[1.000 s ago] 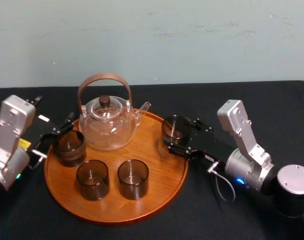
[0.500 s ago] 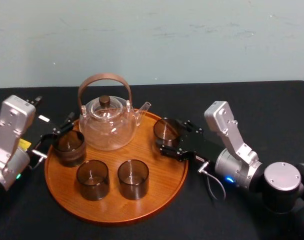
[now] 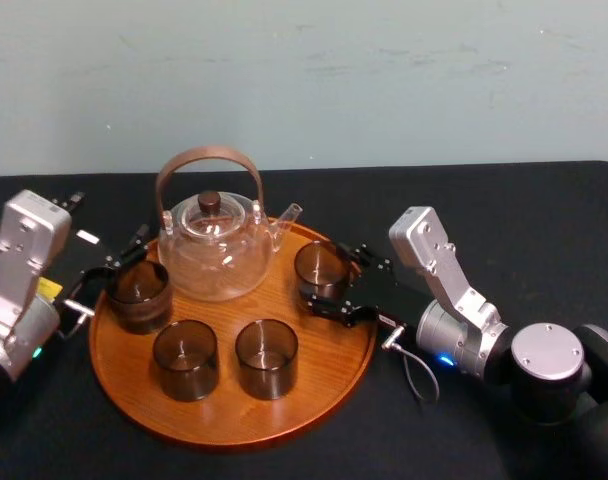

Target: Pick up the glass from the table and place it on the tray.

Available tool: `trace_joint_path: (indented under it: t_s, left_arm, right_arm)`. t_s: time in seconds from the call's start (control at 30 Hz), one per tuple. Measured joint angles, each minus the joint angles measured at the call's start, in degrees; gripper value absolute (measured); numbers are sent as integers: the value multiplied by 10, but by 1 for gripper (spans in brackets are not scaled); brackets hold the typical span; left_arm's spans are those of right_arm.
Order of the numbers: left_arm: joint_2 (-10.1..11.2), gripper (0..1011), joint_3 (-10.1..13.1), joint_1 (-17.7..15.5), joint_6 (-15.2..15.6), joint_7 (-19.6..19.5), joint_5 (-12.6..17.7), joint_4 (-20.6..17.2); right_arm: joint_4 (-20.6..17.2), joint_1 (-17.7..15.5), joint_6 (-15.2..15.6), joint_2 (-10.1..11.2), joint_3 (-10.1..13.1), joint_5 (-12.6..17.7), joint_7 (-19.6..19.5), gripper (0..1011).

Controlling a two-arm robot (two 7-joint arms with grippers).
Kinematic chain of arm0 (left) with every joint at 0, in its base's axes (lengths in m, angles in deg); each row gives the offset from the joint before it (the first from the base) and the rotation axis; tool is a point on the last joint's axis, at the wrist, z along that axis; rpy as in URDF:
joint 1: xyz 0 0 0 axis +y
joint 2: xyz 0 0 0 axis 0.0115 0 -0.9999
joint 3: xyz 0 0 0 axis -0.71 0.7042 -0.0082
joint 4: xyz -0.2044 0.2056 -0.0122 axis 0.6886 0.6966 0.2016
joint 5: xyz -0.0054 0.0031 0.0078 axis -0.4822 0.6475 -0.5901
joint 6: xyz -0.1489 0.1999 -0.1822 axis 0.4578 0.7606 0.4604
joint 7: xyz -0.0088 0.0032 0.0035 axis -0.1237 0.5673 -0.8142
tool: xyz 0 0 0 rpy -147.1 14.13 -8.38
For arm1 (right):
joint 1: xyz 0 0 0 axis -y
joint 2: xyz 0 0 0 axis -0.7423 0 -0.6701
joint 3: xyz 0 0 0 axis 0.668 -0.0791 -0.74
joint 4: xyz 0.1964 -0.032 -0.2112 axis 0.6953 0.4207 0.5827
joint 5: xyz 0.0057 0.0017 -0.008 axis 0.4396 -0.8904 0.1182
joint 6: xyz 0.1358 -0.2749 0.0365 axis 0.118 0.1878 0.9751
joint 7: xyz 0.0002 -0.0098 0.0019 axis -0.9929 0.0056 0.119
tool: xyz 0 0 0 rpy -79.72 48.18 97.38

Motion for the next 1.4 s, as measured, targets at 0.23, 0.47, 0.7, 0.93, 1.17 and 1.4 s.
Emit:
trace_joint_path:
  t_s: [0.23, 0.47, 0.7, 0.93, 1.17, 1.4]
  left_arm:
    - [0, 1001, 0, 0, 0, 0, 0, 0]
    - [0, 1002, 0, 0, 0, 0, 0, 0]
    - [0, 1001, 0, 0, 0, 0, 0, 0]
    - [0, 1001, 0, 0, 0, 0, 0, 0]
    - [0, 1001, 0, 0, 0, 0, 0, 0]
    - [0, 1001, 0, 0, 0, 0, 0, 0]
  right_arm:
    - [3, 1, -1, -2, -1, -3, -1, 903]
    - [2, 1, -1, -1, -1, -3, -1, 908]
    - [1, 1, -1, -1, 0, -2, -1, 1002]
    - [0, 0, 0, 0, 0, -1, -1, 1002]
    - [-5, -3, -2, 1, 4, 3, 1, 1002]
    - [-31, -14, -12, 12, 10, 6, 1, 1002]
